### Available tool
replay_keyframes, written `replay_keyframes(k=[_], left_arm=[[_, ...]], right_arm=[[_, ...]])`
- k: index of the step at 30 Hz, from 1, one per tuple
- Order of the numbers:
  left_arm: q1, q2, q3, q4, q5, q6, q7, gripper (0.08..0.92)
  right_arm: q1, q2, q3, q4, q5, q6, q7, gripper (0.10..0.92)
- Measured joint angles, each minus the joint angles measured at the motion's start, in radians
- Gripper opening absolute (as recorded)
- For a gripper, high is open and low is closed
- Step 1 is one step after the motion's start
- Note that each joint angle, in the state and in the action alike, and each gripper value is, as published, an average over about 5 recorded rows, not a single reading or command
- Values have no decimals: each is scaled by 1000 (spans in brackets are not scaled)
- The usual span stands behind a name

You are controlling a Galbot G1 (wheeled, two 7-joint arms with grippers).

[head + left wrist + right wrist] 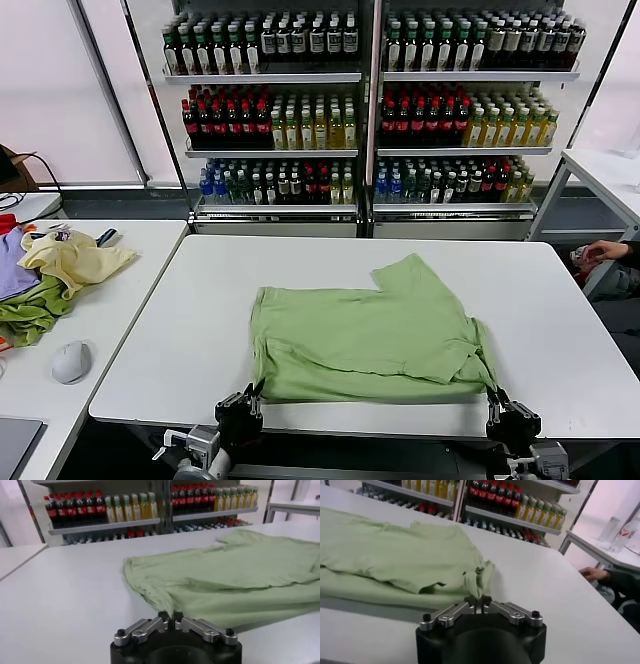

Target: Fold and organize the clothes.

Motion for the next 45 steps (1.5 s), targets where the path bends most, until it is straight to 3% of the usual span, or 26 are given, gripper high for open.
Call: replay_keyframes(k=[9,16,23,35,45], left_arm=[[7,19,-42,-37,-1,-7,-21,442],[-104,20,-26,12,-51,-24,-72,641],[-308,-7,28,157,-134,-11,-125,804],[-632,-72,143,451,-224,26,-165,823],[-788,-109,210,650,-283,63,-175,823]], right_arm=[[66,-23,-18,27,27,17,9,609],[263,-50,-89,-60,96,-17,46,796],[545,-58,-227,-235,140,-81,67,822],[976,-12,-453,-610,168,-156,58,823],[1231,66,-538,-923,143,-184,47,823]])
